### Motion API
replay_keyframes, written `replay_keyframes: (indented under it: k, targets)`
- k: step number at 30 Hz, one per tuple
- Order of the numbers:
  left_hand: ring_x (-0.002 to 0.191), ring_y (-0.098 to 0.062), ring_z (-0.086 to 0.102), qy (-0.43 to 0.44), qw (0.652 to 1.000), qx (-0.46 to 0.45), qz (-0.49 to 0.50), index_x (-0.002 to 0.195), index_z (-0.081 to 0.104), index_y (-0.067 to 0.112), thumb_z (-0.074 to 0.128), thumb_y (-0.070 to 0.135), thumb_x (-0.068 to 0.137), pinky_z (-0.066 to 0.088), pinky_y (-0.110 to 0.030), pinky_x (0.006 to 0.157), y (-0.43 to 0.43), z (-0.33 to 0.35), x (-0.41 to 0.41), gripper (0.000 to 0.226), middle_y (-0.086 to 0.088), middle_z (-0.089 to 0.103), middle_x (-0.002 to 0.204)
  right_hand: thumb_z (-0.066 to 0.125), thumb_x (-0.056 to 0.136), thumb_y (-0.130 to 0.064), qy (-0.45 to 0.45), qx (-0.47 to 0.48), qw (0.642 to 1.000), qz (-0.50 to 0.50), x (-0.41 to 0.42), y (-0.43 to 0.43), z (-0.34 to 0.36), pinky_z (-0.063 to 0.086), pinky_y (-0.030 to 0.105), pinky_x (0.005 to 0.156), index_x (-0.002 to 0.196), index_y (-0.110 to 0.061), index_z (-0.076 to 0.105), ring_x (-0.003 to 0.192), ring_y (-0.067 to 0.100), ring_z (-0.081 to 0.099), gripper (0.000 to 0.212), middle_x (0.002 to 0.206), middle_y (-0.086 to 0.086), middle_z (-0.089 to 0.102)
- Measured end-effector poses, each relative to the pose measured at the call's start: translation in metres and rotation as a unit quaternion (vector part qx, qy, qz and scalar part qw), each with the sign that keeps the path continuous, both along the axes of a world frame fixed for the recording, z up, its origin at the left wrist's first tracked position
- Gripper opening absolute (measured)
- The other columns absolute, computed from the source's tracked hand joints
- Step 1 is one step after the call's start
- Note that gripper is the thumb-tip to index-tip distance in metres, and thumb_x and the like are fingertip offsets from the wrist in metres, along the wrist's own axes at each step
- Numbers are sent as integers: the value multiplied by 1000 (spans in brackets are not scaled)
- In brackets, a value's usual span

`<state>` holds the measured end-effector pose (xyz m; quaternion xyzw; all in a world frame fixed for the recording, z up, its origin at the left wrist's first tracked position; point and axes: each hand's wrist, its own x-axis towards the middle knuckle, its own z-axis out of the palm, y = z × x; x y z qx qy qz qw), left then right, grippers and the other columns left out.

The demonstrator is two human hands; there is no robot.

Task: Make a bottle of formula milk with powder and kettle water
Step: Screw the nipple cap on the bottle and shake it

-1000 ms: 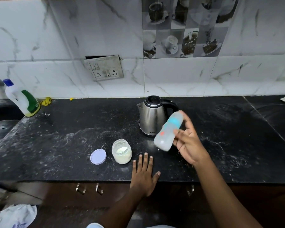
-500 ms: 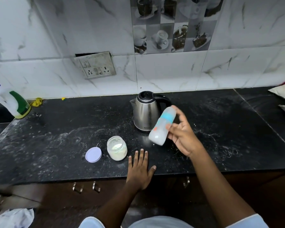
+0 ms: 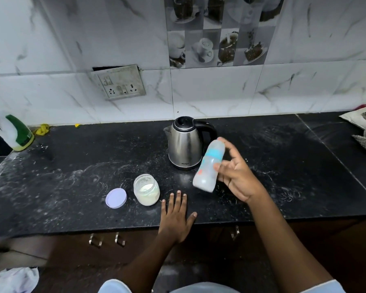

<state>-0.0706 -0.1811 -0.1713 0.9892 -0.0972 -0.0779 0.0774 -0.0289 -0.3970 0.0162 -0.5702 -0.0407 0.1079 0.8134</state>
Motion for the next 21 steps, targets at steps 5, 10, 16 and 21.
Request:
replay_keyframes:
  k: [5,10,16,21]
  targets:
    - [159,-26,-17,-5,1000,2,0,166,-4,22,2,72,99,-17,-50,124,1,-3,-1,84,-3,-11,174,72,87,-3,-13,-38,999,31,-4,-4,-1,53,52,105,153,-39,39,118,34,66,82,130,29,66]
    - [159,-26,-15,-8,1000,-4,2,166,-4,23,-10,74,90,-17,-50,123,0,-5,-2,92,-3,-10,174,71,87,-6,-3,20,999,-50,-6,0,-3,47,58,110,153,-37,39,121,32,66,80,124,18,71]
    - [160,-26,-15,-8,1000,-6,5,166,-3,24,-8,74,90,-16,-51,124,0,-1,-3,91,-2,-10,174,67,91,-2,-3,45,997,-68,-7,-1,3,54,51,104,154,-36,38,120,30,66,78,128,20,67]
    - [160,-26,-14,-11,1000,-12,6,166,-1,23,-8,75,89,-12,-53,126,0,-5,-1,93,-2,-8,174,70,87,1,-33,-26,999,0,-9,-15,9,56,50,102,156,-34,38,114,32,68,83,125,24,70]
